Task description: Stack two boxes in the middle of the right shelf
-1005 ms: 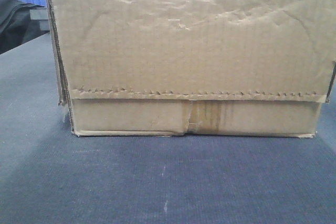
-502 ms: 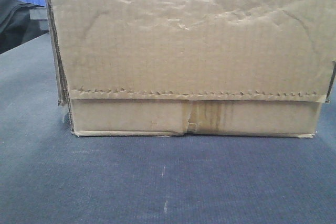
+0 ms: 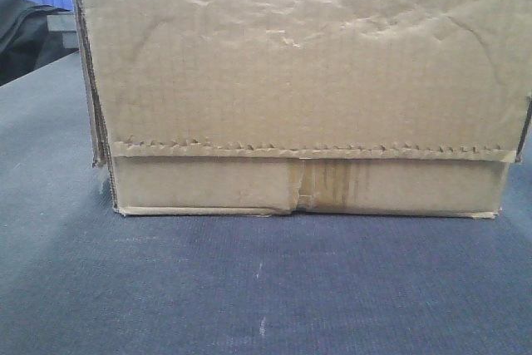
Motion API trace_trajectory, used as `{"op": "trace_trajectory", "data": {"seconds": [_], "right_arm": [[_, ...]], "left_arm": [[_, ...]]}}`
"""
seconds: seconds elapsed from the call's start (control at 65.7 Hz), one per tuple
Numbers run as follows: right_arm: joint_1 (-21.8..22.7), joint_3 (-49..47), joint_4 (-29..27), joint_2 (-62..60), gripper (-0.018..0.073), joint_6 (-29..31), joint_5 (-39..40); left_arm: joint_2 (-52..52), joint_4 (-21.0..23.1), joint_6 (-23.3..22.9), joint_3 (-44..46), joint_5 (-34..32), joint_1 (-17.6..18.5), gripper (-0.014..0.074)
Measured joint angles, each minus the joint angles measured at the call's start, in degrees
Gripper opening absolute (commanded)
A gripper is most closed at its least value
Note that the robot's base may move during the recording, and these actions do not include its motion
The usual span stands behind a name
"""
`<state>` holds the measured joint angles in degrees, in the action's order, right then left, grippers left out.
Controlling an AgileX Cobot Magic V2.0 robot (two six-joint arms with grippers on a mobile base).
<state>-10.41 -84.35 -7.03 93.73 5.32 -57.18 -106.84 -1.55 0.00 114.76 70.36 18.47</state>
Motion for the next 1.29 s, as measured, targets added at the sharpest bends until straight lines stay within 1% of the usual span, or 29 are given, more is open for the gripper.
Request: {"op": "trace_trajectory", "data": {"seconds": [0.122,0.274,0.35,0.411,0.472,0.502,0.533,0.578,0.594,0.624,0.639,0.655,0.7,1.066,1.172,1.294], "right_arm": [[0.0,0.0,0.0,0.0,0.04,0.0,0.0],[0.0,0.0,0.0,0.0,0.0398,0.0,0.0],[0.0,0.0,0.0,0.0,0.0367,0.0,0.13],[0.0,0.0,0.0,0.0,0.0307,0.0,0.13],[0.0,0.0,0.0,0.0,0.0209,0.0,0.13],[0.0,0.0,-0.25,0.0,0.0134,0.0,0.13],[-0.08,0.0,-0.63,0.0,0.0085,0.0,0.13],[-0.29,0.0,-1.25,0.0,-0.0033,0.0,0.13],[-0.39,0.0,-1.36,0.0,-0.0085,0.0,0.13],[-0.55,0.0,-1.84,0.0,-0.0154,0.11,0.13],[-0.53,0.0,-1.97,0.0,-0.0167,0.09,0.13],[-0.53,0.0,-2.08,0.0,-0.0166,0.09,0.13],[-0.58,0.0,-2.18,0.0,-0.0154,0.09,0.27],[-0.58,0.0,-2.18,-1.0,-0.0154,0.09,0.16],[-0.58,-0.15,-2.18,-3.18,-0.0154,-0.01,0.06],[-0.58,-2.44,-2.22,-6.01,-0.0154,-0.01,-0.06]], "left_arm": [[0.38,0.0,0.0,-1.27,-0.11,0.0,0.0466],[0.38,0.0,0.0,-5.8,-0.11,0.0,0.0466],[0.38,0.0,0.0,-6.64,0.0,0.0,0.0459],[0.38,0.0,0.0,-7.05,0.0,0.0,0.0436],[0.38,0.0,-0.72,-7.05,0.0,0.0,0.0361],[0.38,0.0,-1.08,-7.05,0.0,0.0,0.0308],[0.38,0.15,-1.29,-7.05,0.0,0.0,0.0244],[0.38,1.06,-1.52,-7.05,0.0,0.0,0.0111],[0.38,1.21,-1.52,-7.05,0.0,0.0,0.0069],[0.38,1.99,-1.65,-7.05,0.0,0.0,-0.0018],[0.38,2.21,-1.65,-7.05,0.0,0.0,-0.0063],[0.38,2.33,-1.65,-7.05,-0.11,0.13,-0.011],[0.38,2.51,-2.03,-7.05,-0.24,0.13,-0.0111],[0.9,2.72,-5.12,-7.29,-0.49,0.13,-0.0111],[3.01,2.62,-6.21,-7.51,-0.39,0.13,-0.0111],[6.4,2.39,-6.68,-7.09,-0.39,0.13,-0.0111]]}}
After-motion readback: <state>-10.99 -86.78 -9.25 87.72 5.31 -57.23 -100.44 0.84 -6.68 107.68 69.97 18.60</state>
